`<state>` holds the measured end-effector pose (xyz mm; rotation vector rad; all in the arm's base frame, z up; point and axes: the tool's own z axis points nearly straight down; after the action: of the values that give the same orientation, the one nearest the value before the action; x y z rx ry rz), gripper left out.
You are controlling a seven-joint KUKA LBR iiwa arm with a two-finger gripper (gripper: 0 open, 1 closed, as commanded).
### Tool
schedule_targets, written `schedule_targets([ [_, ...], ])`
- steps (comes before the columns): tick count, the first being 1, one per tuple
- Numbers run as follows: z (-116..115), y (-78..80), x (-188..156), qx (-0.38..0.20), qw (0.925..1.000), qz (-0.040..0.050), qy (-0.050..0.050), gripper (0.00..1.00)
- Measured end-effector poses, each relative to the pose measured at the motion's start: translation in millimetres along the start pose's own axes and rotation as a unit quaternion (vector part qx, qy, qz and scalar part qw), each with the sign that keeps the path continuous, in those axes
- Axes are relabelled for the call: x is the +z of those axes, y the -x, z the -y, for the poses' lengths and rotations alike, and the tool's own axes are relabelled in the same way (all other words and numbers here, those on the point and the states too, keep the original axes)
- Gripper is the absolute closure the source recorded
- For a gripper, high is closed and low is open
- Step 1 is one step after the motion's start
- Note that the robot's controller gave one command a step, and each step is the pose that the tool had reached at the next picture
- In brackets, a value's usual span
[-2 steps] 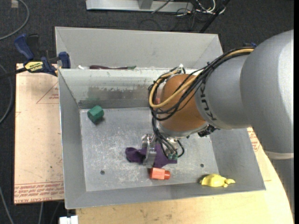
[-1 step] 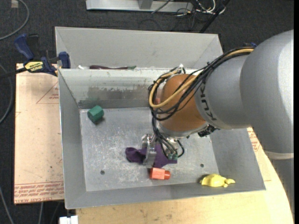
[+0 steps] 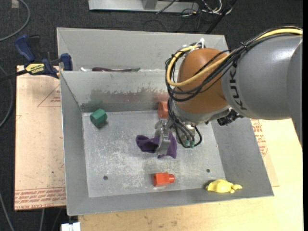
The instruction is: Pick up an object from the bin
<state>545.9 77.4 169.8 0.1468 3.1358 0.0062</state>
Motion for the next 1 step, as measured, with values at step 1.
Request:
schedule_targets([
  [1, 0.0, 0.0, 0.0, 0.000, 1.0000, 0.0000, 0.000, 1.00],
])
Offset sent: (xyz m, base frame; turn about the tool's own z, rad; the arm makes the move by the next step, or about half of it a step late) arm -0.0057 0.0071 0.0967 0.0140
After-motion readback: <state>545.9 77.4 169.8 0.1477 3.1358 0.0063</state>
